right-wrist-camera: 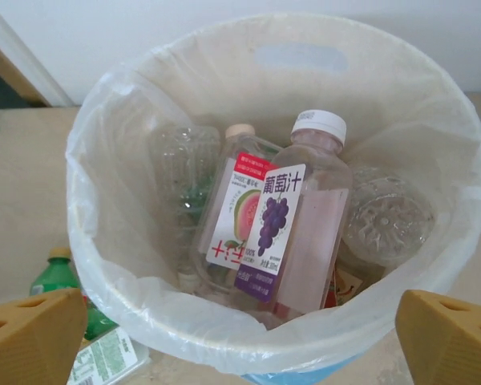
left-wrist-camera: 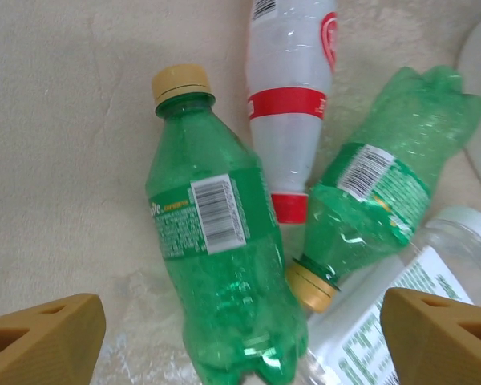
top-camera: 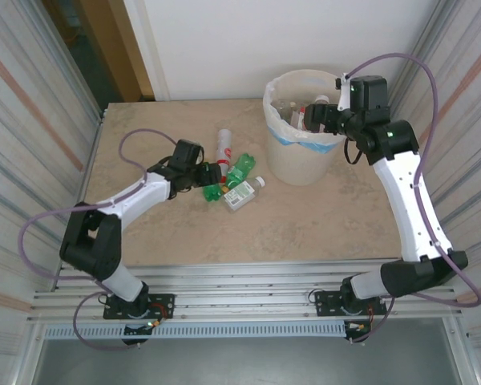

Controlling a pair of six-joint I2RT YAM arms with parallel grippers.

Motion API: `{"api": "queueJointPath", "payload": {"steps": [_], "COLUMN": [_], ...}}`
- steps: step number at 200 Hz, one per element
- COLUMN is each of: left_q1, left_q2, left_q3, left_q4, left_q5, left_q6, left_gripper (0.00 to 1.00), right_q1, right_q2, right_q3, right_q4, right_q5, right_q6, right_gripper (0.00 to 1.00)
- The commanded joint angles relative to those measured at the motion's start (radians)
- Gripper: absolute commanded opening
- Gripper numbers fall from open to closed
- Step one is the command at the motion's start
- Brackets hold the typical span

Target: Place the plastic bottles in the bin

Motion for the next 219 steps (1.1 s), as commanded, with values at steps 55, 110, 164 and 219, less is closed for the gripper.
{"api": "queueJointPath", "payload": {"steps": [55,110,164,219], "left_q1": [0.002,0.006,0.009,0.017], "left_q2": [0.16,0.209,0.237,0.227], "left_q3": [0.101,0.089,0.077,0.046], "left_q4": [-0.07,-0.077,-0.088,-0.085], "left_q5": [-0.042,-0.046,-0.069,-0.087], "left_q6": [-0.003,-0.005,-0.007,-0.007], "left_gripper": [0.8,0.73,0.66,0.52], "right_q1": [0.013,0.019,0.029,0.034], "right_q2": [-0.089,-0.095,-0.09,-0.093], "right_q3": [-0.092,-0.111,-0.115,-0.129], "right_q4": [0.096,0.12,0.132,0.136], "right_q5": [0.025,0.018,0.02,0.019], "right_q6": [0.046,0.056,0.059,0.058], "right_gripper": [0.98,0.98,0.98,0.98]}}
